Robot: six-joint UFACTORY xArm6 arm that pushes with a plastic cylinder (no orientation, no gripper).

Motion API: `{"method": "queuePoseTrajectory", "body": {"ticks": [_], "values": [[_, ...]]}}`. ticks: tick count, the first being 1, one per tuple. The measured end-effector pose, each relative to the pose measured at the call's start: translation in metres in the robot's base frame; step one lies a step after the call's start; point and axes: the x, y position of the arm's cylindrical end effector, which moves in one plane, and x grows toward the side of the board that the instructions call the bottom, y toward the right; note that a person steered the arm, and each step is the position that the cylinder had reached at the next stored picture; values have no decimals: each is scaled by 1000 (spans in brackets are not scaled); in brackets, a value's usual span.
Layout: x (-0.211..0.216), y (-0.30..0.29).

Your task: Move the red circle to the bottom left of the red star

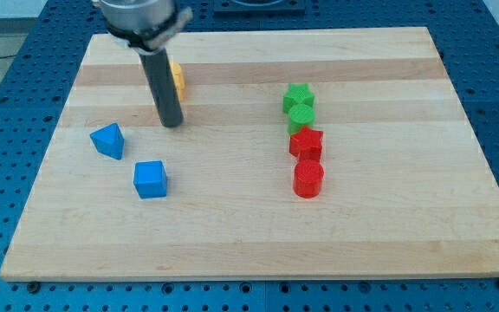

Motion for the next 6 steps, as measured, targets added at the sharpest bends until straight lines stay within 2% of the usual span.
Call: {"method": "queuePoseTrajectory", "body": {"ticks": [2,3,4,5,6], "values": [[138,54],[154,140],[149,215],[125,217],[111,176]]}}
